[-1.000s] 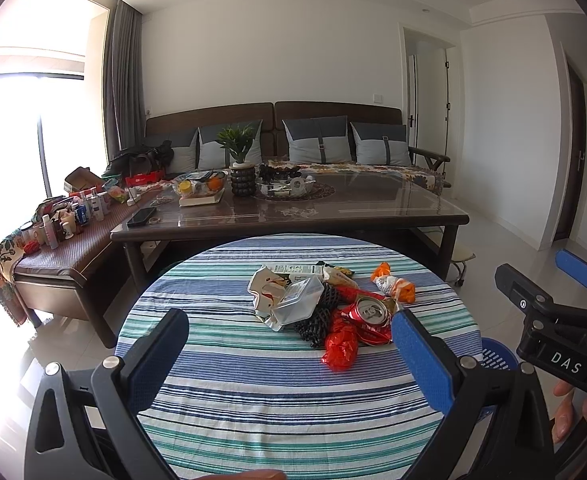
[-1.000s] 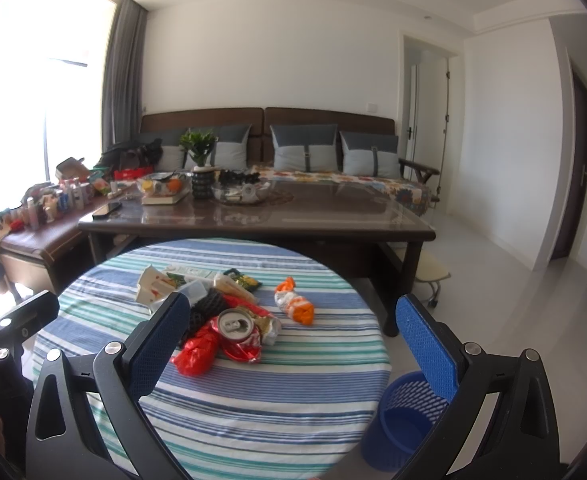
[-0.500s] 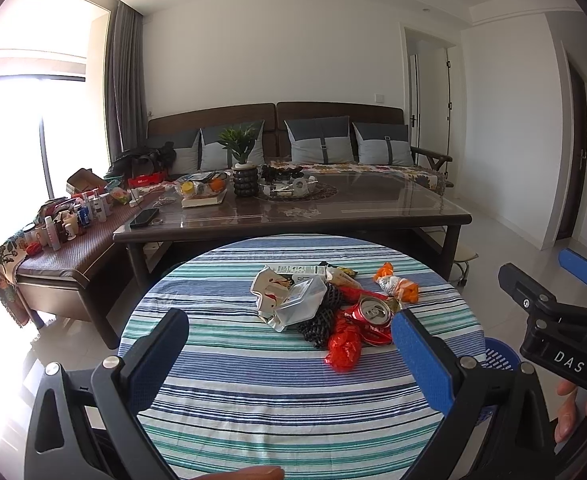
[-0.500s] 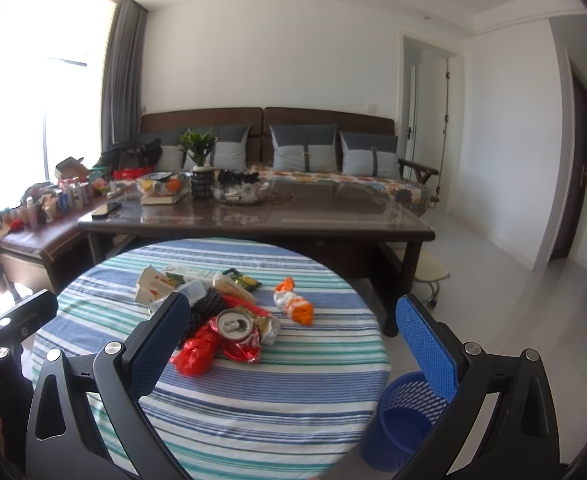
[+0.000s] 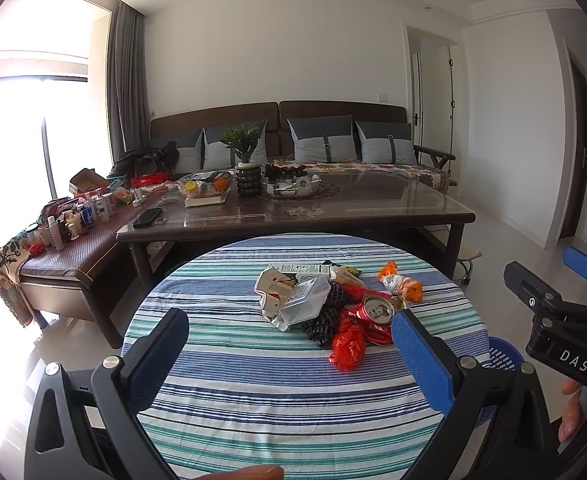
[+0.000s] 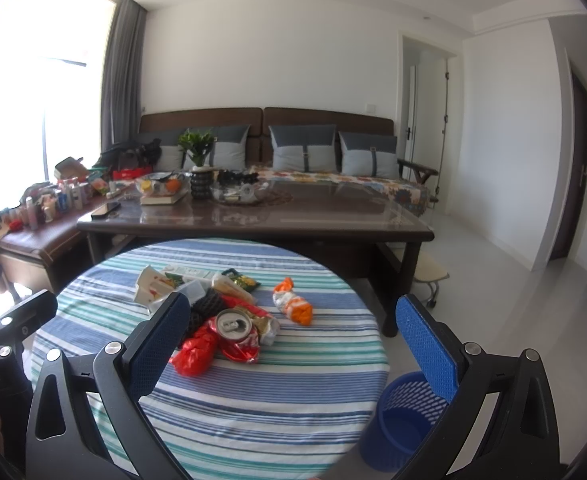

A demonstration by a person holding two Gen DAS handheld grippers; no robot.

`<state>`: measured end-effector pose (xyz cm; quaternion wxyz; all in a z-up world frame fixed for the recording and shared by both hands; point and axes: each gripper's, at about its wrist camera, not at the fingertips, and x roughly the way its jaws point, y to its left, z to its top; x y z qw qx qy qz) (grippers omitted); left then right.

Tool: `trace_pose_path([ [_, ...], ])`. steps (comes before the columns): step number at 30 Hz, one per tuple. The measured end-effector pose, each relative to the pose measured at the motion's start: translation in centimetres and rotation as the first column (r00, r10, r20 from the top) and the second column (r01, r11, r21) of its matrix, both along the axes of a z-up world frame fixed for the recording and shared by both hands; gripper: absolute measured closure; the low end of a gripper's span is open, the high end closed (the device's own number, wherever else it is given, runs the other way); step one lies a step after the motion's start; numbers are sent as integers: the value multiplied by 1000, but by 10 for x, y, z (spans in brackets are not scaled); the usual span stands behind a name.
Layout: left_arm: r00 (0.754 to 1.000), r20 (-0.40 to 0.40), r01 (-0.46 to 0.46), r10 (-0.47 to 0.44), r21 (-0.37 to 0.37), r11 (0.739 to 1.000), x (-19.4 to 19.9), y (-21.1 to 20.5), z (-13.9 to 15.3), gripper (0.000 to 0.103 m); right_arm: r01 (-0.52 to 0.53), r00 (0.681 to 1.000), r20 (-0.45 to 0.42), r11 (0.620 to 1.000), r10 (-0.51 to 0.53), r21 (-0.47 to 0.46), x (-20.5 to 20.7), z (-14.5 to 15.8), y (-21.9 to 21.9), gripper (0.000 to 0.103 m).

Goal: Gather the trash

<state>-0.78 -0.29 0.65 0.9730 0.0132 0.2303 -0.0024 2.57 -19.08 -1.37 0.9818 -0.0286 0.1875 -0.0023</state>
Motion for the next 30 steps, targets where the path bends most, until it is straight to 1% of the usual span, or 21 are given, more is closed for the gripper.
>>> trace_pose_path([
  [8, 1000, 0, -2, 2, 4, 1000, 0, -1, 0, 0, 0, 1000, 0, 1000, 0, 0, 0, 0, 0, 0],
  [13, 1000, 4, 0, 0, -29, 1000, 1, 4, -1, 0, 8, 1000, 3, 1000, -8, 2, -1, 0, -3, 0],
  [18, 999, 34, 8, -7, -31, 999, 3, 12, 1, 0, 15, 1000, 1, 1000, -15, 4, -1, -1, -3, 0],
  [19, 1000, 30, 12, -11, -33, 999, 5, 14, 1, 0, 16, 1000, 1, 1000, -16, 4, -1, -1, -3, 0],
  [22, 1000, -21, 21, -22, -38, 999, 14, 18, -5, 0, 15, 1000, 5, 1000, -15, 9, 2, -2, -3, 0],
  [24, 997, -79, 20, -26, -75, 997, 22, 23, -14, 0, 15, 1000, 0, 1000, -15, 8, 4, -4, -2, 0],
  [26, 995, -100, 13, -23, -104, 995, 27, 26, -25, 0, 17, 1000, -5, 1000, -17, 9, 6, -6, -3, 0],
  [28, 992, -120, 19, -29, -89, 996, 32, 24, -36, 0, 19, 1000, -10, 1000, -19, 9, 8, -8, -4, 0],
  [30, 985, -158, 54, -65, -73, 996, 40, 18, -48, 0, 25, 1000, -14, 1000, -25, 6, 9, -10, -6, 0],
])
